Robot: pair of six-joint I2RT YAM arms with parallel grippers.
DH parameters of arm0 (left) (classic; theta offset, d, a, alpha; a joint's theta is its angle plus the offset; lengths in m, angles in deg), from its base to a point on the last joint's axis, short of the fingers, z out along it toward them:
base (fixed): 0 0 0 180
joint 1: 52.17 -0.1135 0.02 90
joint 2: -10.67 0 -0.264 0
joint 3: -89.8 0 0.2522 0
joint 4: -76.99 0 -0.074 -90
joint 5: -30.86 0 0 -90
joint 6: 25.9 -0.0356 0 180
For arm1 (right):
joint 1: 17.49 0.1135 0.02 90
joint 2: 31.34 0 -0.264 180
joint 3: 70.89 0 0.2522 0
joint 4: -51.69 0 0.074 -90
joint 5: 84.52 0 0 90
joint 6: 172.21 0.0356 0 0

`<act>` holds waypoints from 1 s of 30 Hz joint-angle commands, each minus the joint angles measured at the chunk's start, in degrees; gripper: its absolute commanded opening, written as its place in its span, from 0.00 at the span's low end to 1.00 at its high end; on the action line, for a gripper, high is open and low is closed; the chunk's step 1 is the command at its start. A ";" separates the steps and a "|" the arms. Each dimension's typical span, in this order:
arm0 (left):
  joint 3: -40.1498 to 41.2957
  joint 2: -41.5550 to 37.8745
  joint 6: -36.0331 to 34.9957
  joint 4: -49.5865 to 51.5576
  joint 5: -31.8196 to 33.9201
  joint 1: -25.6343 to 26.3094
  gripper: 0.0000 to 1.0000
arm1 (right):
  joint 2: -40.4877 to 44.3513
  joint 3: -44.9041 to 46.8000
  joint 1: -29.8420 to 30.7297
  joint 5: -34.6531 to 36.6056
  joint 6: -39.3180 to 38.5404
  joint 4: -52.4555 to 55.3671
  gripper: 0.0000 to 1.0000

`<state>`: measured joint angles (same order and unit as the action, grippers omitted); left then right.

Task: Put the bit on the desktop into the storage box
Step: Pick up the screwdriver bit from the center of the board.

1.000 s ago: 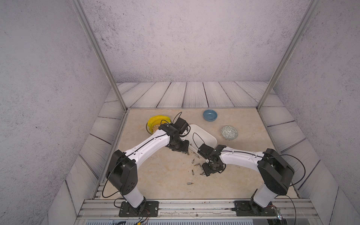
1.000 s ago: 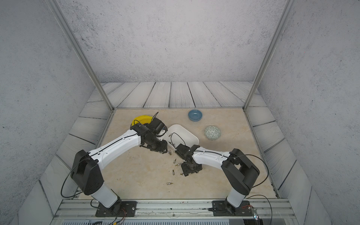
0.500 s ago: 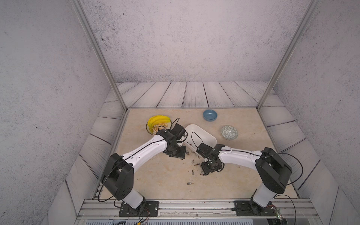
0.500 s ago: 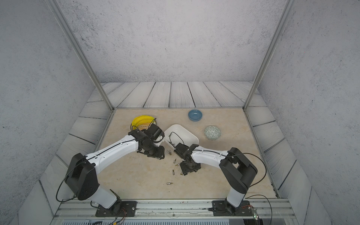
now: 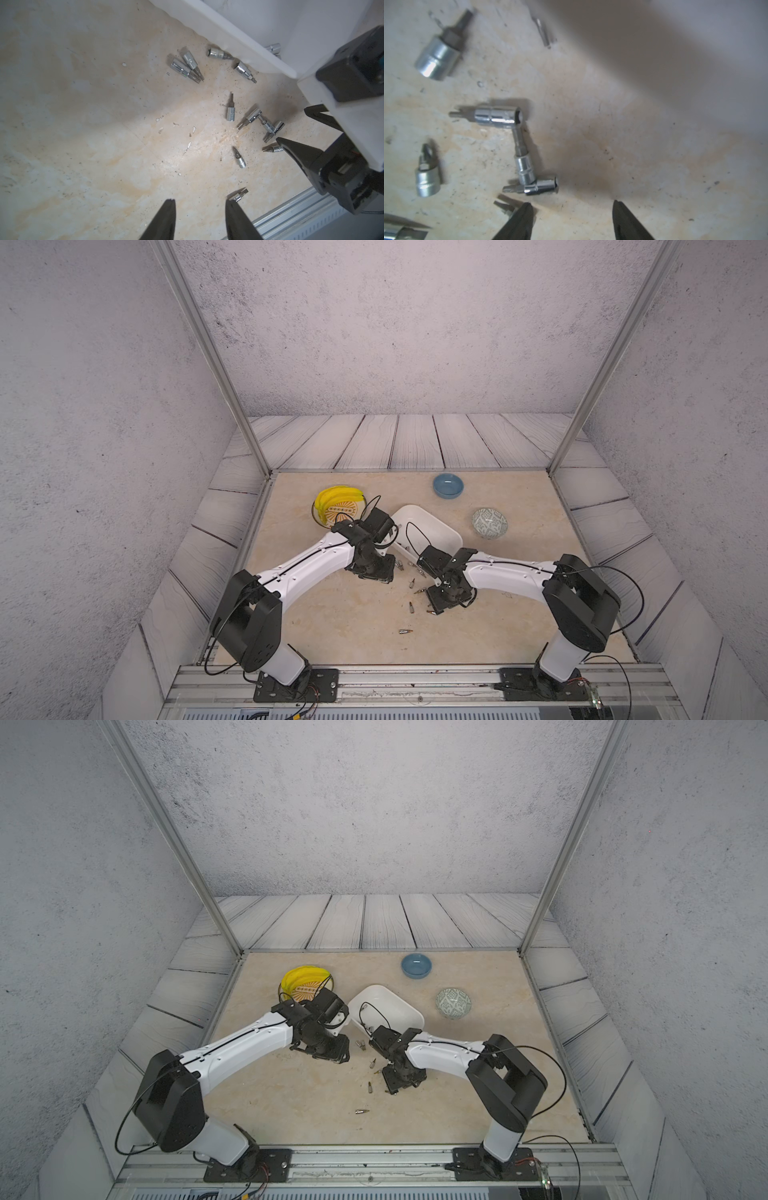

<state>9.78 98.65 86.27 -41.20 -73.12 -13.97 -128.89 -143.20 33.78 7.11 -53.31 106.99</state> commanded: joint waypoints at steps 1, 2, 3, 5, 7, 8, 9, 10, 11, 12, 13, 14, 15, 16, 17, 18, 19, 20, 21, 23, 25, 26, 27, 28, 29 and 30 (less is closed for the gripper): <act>0.87 -1.84 0.50 0.14 -0.09 -0.23 0.45 | 1.46 -1.21 1.07 -0.62 1.52 1.57 0.65; 0.96 -2.02 0.59 0.19 0.00 -0.23 0.45 | 1.97 -1.35 1.33 -0.61 1.80 1.69 0.65; 1.11 -2.03 0.59 0.12 0.07 -0.23 0.45 | 2.34 -1.50 1.72 -0.83 1.90 1.83 0.65; 1.19 -2.15 0.59 0.26 0.02 -0.23 0.45 | 2.63 -1.57 2.53 -1.21 2.19 1.88 0.64; 1.42 -2.34 0.66 0.15 0.00 -0.23 0.45 | 2.31 -1.57 3.37 -1.65 2.18 1.78 0.63; 1.55 -2.46 0.68 0.05 -0.01 -0.23 0.45 | 2.05 -1.57 3.77 -1.63 2.22 1.79 0.62; 1.62 -2.45 0.76 0.08 0.02 -0.22 0.45 | 1.73 -1.57 4.16 -1.63 2.51 1.77 0.62; 1.74 -2.55 0.76 0.07 0.09 -0.23 0.45 | 1.50 -1.58 4.48 -1.56 2.76 1.66 0.62; 1.79 -2.71 0.75 0.08 0.18 -0.23 0.45 | 1.41 -1.49 4.80 -1.47 2.95 1.57 0.61; 1.91 -2.82 0.85 0.03 0.18 -0.23 0.45 | 1.41 -1.51 5.15 -1.45 3.04 1.44 0.61; 2.04 -2.91 0.91 0.12 0.26 -0.23 0.45 | 1.49 -1.41 5.46 -1.50 3.26 1.35 0.61; 2.10 -3.11 0.89 0.09 0.27 -0.23 0.45 | 1.62 -1.48 5.76 -1.75 3.27 1.27 0.60; 2.21 -3.17 0.93 0.12 0.27 -0.23 0.45 | 1.75 -1.40 6.28 -2.00 3.36 1.18 0.60; 2.27 -3.30 0.97 0.14 0.35 -0.23 0.45 | 1.76 -1.41 6.79 -2.34 3.41 1.09 0.60; 2.39 -3.37 1.03 0.16 0.40 -0.23 0.45 | 1.69 -1.40 7.32 -2.63 3.36 1.01 0.60; 2.36 -3.41 1.03 0.13 0.49 -0.23 0.45 | 1.44 -1.32 7.72 -2.89 3.44 0.84 0.60; 2.47 -3.28 1.03 0.14 0.45 -0.23 0.45 | 1.09 -1.16 7.87 -3.27 3.42 0.55 0.59; 2.45 -3.26 1.03 0.08 0.40 -0.23 0.45 | 0.69 -1.06 7.95 -3.55 3.40 0.27 0.59; 2.51 -3.22 1.02 0.11 0.31 -0.23 0.45 | 0.23 -1.05 8.06 -3.60 3.42 0.14 0.58; 2.54 -3.26 1.03 0.10 0.35 -0.23 0.45 | -0.64 -1.15 8.32 -3.97 3.26 -0.22 0.57; 2.64 -3.35 1.05 0.04 0.35 -0.23 0.45 | -1.45 -1.39 8.54 -4.18 3.20 -0.41 0.56; 2.66 -3.36 0.99 0.11 0.35 -0.23 0.45 | -1.79 -1.48 8.67 -4.24 3.22 -0.41 0.55; 2.72 -3.35 0.99 0.20 0.35 -0.23 0.45 | -2.08 -1.62 8.76 -4.26 3.25 -0.49 0.54; 2.81 -3.39 1.03 0.19 0.27 -0.23 0.45 | -2.34 -1.66 8.91 -4.23 3.21 -0.41 0.53; 2.90 -3.43 1.00 0.22 0.27 -0.23 0.45 | -2.39 -1.66 8.94 -4.26 3.21 -0.41 0.52; 3.11 -3.52 1.03 0.28 0.35 -0.23 0.45 | -2.55 -1.60 9.03 -4.27 3.29 -0.32 0.51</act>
<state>11.73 96.51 87.08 -41.66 -72.90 -13.97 -130.86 -143.85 42.36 3.44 -50.66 106.25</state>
